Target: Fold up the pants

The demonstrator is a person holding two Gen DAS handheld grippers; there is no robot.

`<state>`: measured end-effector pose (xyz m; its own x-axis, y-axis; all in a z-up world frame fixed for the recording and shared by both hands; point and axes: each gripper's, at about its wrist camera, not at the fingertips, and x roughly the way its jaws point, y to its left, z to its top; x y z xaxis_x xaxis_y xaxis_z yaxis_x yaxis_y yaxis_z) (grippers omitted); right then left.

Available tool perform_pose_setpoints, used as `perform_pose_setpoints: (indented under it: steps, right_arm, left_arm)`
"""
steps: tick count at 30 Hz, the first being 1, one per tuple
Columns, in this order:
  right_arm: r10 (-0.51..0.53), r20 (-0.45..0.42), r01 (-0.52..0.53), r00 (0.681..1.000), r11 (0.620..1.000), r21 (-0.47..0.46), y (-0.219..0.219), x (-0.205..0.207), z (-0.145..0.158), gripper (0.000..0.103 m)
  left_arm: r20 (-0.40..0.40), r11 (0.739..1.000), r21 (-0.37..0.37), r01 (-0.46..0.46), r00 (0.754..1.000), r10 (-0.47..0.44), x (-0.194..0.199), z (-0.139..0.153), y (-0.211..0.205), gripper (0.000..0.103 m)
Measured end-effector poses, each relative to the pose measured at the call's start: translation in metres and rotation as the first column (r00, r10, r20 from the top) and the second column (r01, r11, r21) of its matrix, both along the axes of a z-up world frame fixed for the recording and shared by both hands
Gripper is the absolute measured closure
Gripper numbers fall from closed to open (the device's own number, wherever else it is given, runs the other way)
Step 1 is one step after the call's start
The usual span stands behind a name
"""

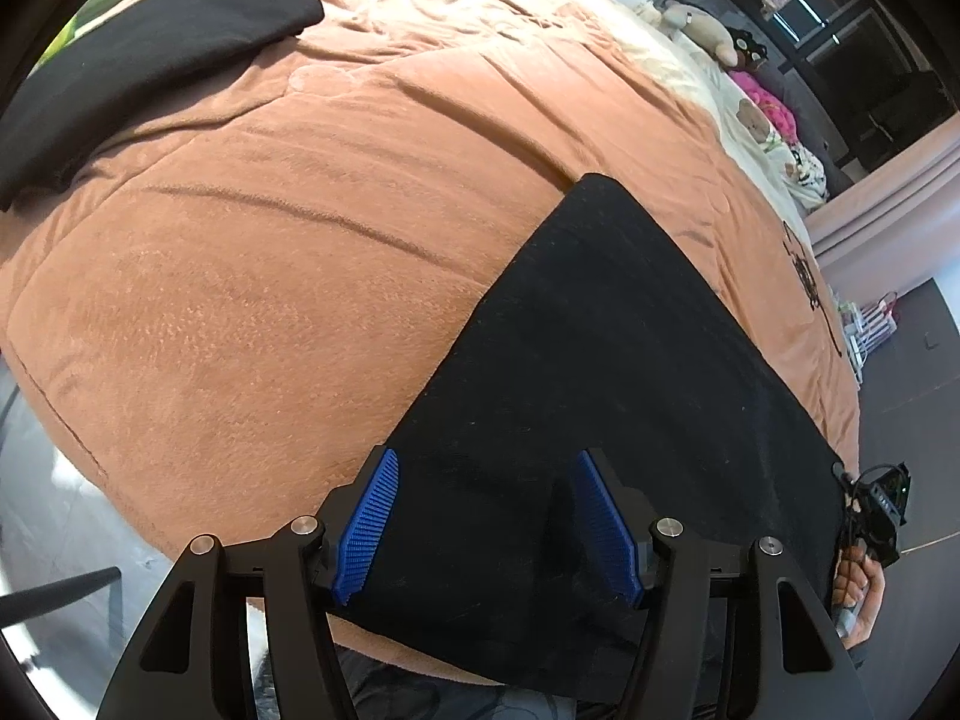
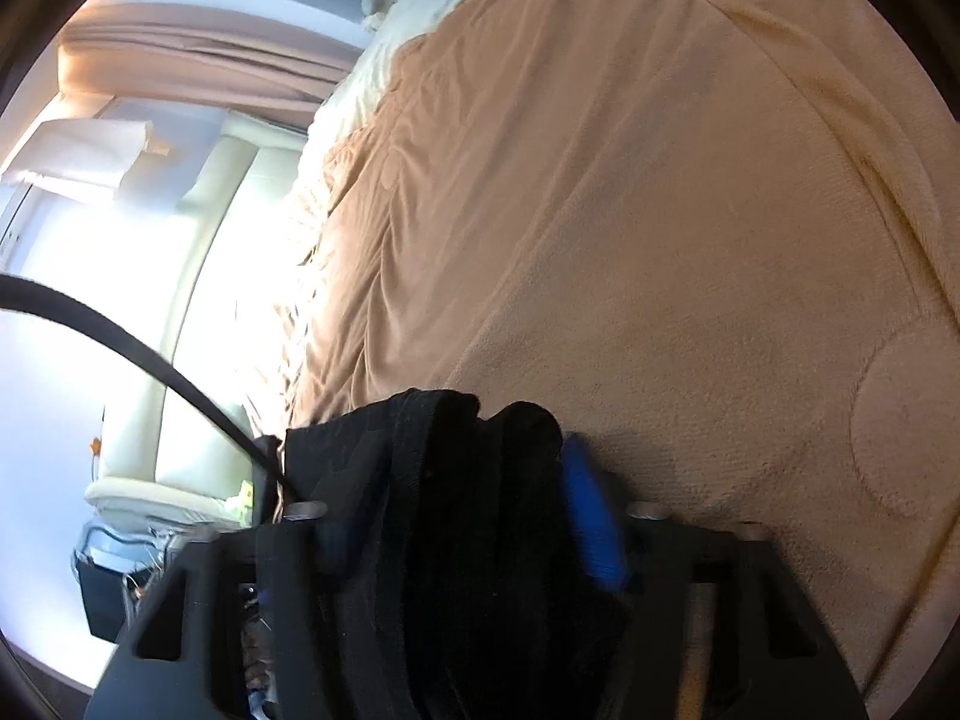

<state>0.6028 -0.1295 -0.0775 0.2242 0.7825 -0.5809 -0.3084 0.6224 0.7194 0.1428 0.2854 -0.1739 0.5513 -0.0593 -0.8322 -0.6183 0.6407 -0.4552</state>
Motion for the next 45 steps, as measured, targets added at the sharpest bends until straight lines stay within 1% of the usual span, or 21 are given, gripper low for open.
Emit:
perform_pose_setpoints:
  steps: [1,2,5,8,9,11,14,17,21,22,24,27,28,29,31,36,40,45]
  right_arm:
    - [0.004,0.02,-0.004,1.0,1.0,0.007,0.0,-0.004,0.006,0.082]
    - [0.004,0.063,-0.004,0.998,1.0,0.001,0.001,-0.009,0.015,0.084]
    - [0.002,0.171,0.001,0.985,1.0,-0.017,0.003,-0.027,0.04,0.088]
    - [-0.019,0.237,0.031,0.971,0.998,-0.046,0.001,-0.042,0.054,0.089]
    - [-0.023,0.248,0.039,0.969,0.997,-0.06,0.003,-0.046,0.055,0.089]
    - [-0.036,0.252,0.061,0.967,0.994,-0.089,0.002,-0.049,0.052,0.089]
    - [-0.06,0.241,0.096,0.969,0.986,-0.14,0.002,-0.048,0.041,0.089]
    - [-0.062,0.218,0.107,0.974,0.975,-0.197,0.012,-0.046,0.03,0.089]
    - [-0.066,0.179,0.105,0.982,0.97,-0.22,0.018,-0.043,0.026,0.089]
    - [-0.075,0.163,0.11,0.984,0.97,-0.218,0.019,-0.044,0.024,0.087]
    - [-0.096,0.169,0.134,0.981,0.965,-0.226,0.021,-0.049,0.03,0.085]
    - [-0.138,0.214,0.191,0.967,0.949,-0.252,0.01,-0.057,0.041,0.069]
    - [-0.156,0.228,0.214,0.961,0.942,-0.257,0.008,-0.062,0.045,0.06]
    - [-0.179,0.241,0.241,0.954,0.935,-0.259,0.006,-0.067,0.05,0.053]
    - [-0.198,0.263,0.267,0.944,0.927,-0.262,0.007,-0.079,0.058,0.052]
    - [-0.175,0.308,0.266,0.935,0.922,-0.282,0.033,-0.114,0.077,0.052]
    - [-0.113,0.331,0.221,0.937,0.925,-0.308,0.056,-0.149,0.086,0.052]
    - [-0.033,0.369,0.171,0.929,0.922,-0.347,0.084,-0.184,0.097,0.052]
  left_arm:
    - [0.002,1.0,-0.001,0.0,1.0,0.0,0.0,0.0,0.0,0.039]
    - [0.004,1.0,-0.001,0.001,1.0,-0.001,-0.001,0.001,0.001,0.039]
    - [0.006,1.0,0.003,-0.002,1.0,0.002,-0.005,0.003,0.002,0.039]
    - [0.007,1.0,0.008,-0.005,1.0,0.005,-0.011,0.005,0.005,0.039]
    - [0.007,1.0,0.008,-0.007,1.0,0.007,-0.014,0.005,0.005,0.039]
    - [0.008,1.0,0.005,-0.013,1.0,0.013,-0.018,0.005,0.006,0.039]
    - [0.032,1.0,-0.008,-0.019,0.999,0.019,-0.025,0.004,0.004,0.039]
    - [0.049,0.999,-0.019,-0.029,0.998,0.03,-0.031,0.003,0.003,0.039]
    - [0.077,0.998,-0.039,-0.04,0.996,0.043,-0.035,-0.002,0.003,0.039]
    - [0.073,0.998,-0.037,-0.047,0.996,0.05,-0.035,-0.003,0.003,0.039]
    - [0.073,0.997,-0.046,-0.061,0.995,0.065,-0.036,-0.008,0.004,0.039]
    - [0.099,0.995,-0.069,-0.076,0.992,0.083,-0.04,-0.011,0.004,0.039]
    - [0.106,0.994,-0.073,-0.078,0.991,0.085,-0.041,-0.012,0.004,0.039]
    - [0.115,0.994,-0.075,-0.078,0.99,0.086,-0.041,-0.011,0.003,0.039]
    - [0.139,0.993,-0.089,-0.074,0.986,0.086,-0.041,-0.011,0.003,0.039]
    - [0.18,0.991,-0.121,-0.059,0.98,0.08,-0.042,-0.013,0.006,0.039]
    - [0.211,0.989,-0.139,-0.043,0.975,0.072,-0.044,-0.012,0.006,0.039]
    - [0.255,0.985,-0.172,-0.025,0.964,0.069,-0.047,-0.015,0.009,0.039]
